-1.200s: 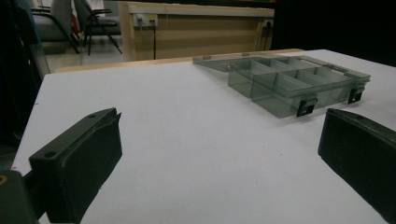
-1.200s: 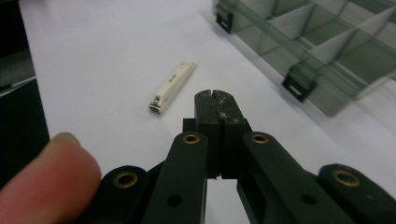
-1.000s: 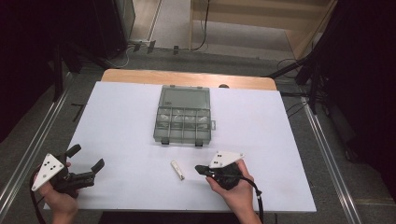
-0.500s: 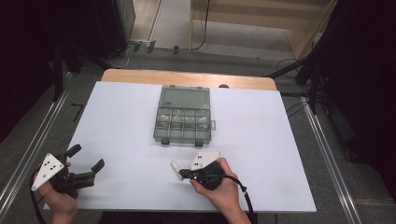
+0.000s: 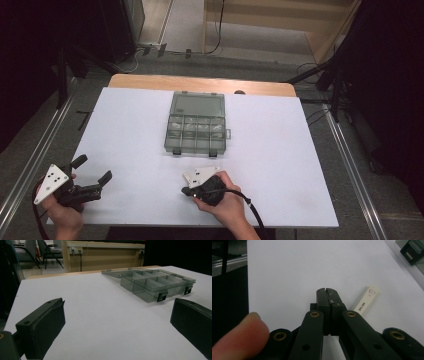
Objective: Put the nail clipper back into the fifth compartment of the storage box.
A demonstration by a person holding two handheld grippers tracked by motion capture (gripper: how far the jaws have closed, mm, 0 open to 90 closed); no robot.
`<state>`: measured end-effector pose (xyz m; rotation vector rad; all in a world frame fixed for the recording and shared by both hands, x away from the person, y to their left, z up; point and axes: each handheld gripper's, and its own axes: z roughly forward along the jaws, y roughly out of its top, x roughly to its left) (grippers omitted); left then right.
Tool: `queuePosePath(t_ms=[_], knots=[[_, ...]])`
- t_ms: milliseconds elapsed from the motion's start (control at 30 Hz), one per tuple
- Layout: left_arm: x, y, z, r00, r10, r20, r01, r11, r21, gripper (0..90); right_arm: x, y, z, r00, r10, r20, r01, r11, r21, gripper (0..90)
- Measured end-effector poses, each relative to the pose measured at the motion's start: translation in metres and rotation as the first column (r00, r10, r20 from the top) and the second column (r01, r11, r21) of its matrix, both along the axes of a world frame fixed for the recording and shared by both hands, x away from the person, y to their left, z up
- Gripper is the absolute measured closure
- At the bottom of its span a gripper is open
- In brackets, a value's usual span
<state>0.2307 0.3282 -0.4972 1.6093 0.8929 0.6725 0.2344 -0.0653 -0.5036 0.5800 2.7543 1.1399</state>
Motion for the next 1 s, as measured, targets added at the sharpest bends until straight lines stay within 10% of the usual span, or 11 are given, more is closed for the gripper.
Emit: queuePosePath(t_ms=[1000], knots=[[0.0, -0.001, 0.0, 1.0, -0.001, 0.0, 0.001, 1.0, 0.003, 0.0, 0.014, -0.037, -0.011, 0.9946, -0.102, -0.021, 0.102, 0.9948, -0.004, 90.0]])
